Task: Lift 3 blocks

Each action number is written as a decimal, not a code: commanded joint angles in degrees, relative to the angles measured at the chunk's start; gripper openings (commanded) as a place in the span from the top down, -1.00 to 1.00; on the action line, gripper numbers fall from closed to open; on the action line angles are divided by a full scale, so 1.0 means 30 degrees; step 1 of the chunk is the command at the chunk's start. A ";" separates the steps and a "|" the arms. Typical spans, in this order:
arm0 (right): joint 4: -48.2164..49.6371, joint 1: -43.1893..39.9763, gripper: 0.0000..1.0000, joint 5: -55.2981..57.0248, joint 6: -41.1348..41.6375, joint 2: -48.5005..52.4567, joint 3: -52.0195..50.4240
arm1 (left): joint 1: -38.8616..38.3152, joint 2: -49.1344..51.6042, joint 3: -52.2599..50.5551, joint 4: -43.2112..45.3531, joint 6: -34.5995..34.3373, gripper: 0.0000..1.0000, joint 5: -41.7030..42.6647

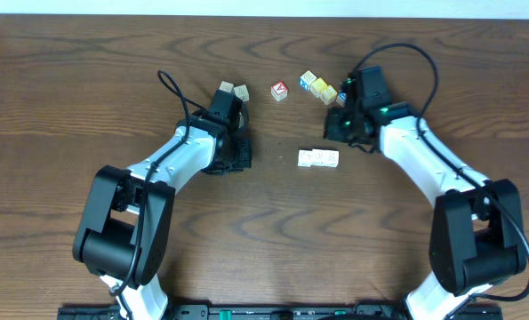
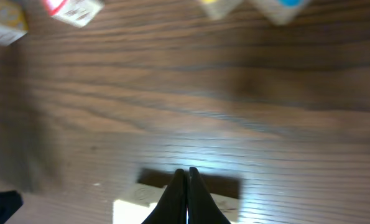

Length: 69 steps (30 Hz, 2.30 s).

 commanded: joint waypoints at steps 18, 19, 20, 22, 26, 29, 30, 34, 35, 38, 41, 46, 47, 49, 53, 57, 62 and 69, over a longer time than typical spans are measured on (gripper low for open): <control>0.1399 0.2069 0.98 0.2586 0.1443 0.0772 0.0087 | -0.1406 -0.0248 -0.0219 0.0277 0.0240 0.86 0.6054; 0.1450 0.2084 0.98 0.2586 0.1741 0.0794 0.0087 | -0.1632 -0.0248 -0.0219 0.0430 0.0211 0.85 0.5923; 0.1464 0.2098 0.98 0.2601 0.1821 0.0882 0.0087 | -0.1887 -0.0248 -0.0219 0.0627 -0.0175 0.86 0.5523; 0.1559 0.2098 0.97 0.2586 0.1821 0.1013 0.0087 | -0.2266 -0.0248 -0.0219 0.0925 -0.1268 0.86 0.4699; 0.1610 0.2098 0.97 0.2579 0.1836 0.1399 0.0087 | -0.3075 -0.0248 -0.0219 0.2040 -0.1916 0.85 0.4626; 0.1530 0.2098 0.97 0.2579 0.1829 0.1596 0.0087 | -0.3759 -0.0219 -0.0219 0.2907 -0.2266 0.85 0.4605; 0.1530 0.2098 0.97 0.2586 0.1821 0.1625 0.0087 | -0.3942 -0.0197 -0.0219 0.3147 -0.2288 0.85 0.4524; 0.1545 0.2098 0.98 0.2514 0.1821 0.1632 0.0087 | -0.4364 -0.0058 -0.0226 0.3351 -0.3198 0.85 0.3213; 0.1530 0.2098 0.97 0.2506 0.1829 0.1632 0.0087 | -0.4379 0.0029 -0.0226 0.3417 -0.3439 0.86 0.3191; 0.1464 0.2098 0.98 0.2514 0.1821 0.1632 0.0087 | -0.4379 0.0444 -0.0226 0.3869 -0.3927 0.85 0.3286; 0.1443 0.2098 0.97 0.2506 0.1821 0.1632 0.0087 | -0.4379 0.0925 -0.0226 0.4430 -0.3912 0.85 0.3956; 0.1093 0.2186 0.98 0.2514 0.1814 0.1632 0.0080 | -0.4379 0.1166 -0.0226 0.4983 -0.3920 0.85 0.4925; 0.1093 0.2186 0.97 0.2506 0.1814 0.1632 0.0073 | -0.4371 0.1166 -0.0226 0.4983 -0.3920 0.86 0.4911; 0.1086 0.2186 0.98 0.2339 0.1821 0.1632 0.0073 | -0.4379 0.1166 -0.0226 0.4983 -0.3920 0.85 0.4758; 0.0780 0.2186 0.98 0.1916 0.1821 0.1661 0.0073 | -0.4386 0.1166 -0.0226 0.5093 -0.3912 0.85 0.4758; 0.0525 0.2186 0.98 0.1843 0.1821 0.1668 0.0073 | -0.4393 0.1166 -0.0226 0.5246 -0.3912 0.85 0.4758; 0.0306 0.2164 0.98 0.1290 0.1821 0.1668 0.0073 | -0.4386 0.1166 -0.0226 0.5406 -0.3905 0.86 0.4758; 0.0131 0.2164 0.98 0.0998 0.1829 0.1668 0.0073 | -0.4386 0.1166 -0.0226 0.5399 -0.3905 0.86 0.4473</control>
